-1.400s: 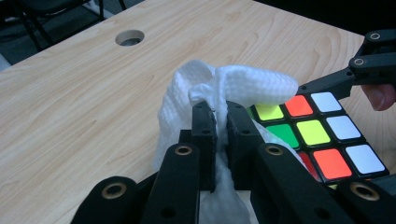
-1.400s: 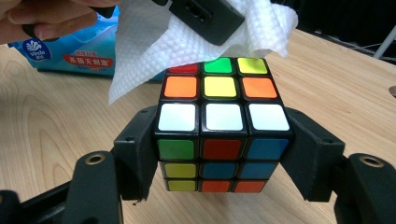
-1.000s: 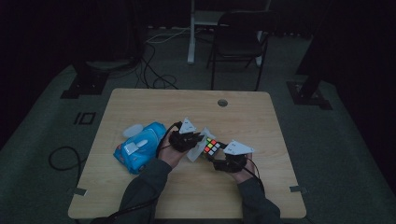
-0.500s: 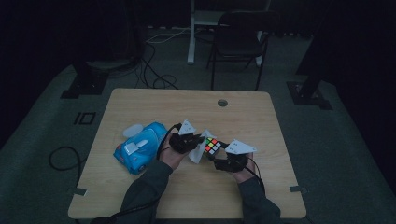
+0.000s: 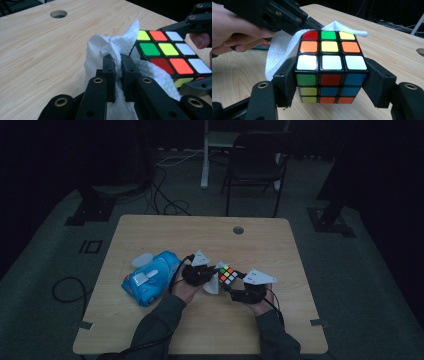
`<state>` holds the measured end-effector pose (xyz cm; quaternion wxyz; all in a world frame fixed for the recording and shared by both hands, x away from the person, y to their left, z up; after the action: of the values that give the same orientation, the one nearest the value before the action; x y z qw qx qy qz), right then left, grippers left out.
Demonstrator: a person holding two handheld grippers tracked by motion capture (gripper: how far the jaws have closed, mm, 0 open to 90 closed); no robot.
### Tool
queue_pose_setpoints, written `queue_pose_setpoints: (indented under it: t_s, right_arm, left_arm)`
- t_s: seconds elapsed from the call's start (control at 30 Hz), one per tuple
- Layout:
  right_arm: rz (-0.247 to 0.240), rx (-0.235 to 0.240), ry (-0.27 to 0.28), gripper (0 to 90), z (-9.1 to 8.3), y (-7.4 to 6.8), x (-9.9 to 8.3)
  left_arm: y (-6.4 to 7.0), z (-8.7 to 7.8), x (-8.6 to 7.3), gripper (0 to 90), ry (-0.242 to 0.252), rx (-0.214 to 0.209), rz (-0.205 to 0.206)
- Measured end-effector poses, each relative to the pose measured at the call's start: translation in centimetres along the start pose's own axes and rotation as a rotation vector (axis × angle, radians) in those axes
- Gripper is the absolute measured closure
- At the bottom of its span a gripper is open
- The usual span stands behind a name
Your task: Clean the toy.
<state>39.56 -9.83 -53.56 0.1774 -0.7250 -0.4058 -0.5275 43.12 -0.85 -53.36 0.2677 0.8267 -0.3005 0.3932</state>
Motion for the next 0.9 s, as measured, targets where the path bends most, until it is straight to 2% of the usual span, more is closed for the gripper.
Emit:
queue_pose_setpoints:
  t_s: [0.5, 0.9]
  right_arm:
    - [0.021, -0.006, 0.021, 34.9, -0.40, 0.43, 0.31]
    - [0.024, 0.006, 0.023, 34.9, -0.25, 0.25, 0.23]
  left_arm:
    - [-0.18, 0.17, -0.82, 84.5, -0.028, 0.001, 0.007]
    - [0.04, -0.25, -0.10, 84.5, -0.001, -0.015, -0.006]
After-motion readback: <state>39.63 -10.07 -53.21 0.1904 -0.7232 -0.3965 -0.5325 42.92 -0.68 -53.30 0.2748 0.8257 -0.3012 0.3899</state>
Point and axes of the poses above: each handheld gripper's, and its own axes: z roughly forward along the jaws, x roughly out of its top, y roughly to its right, the point moved 10 cm from there along z, roughly forward along the jaws, and after that the axes turned 10 degrees about -z, right-handed, at the moved point
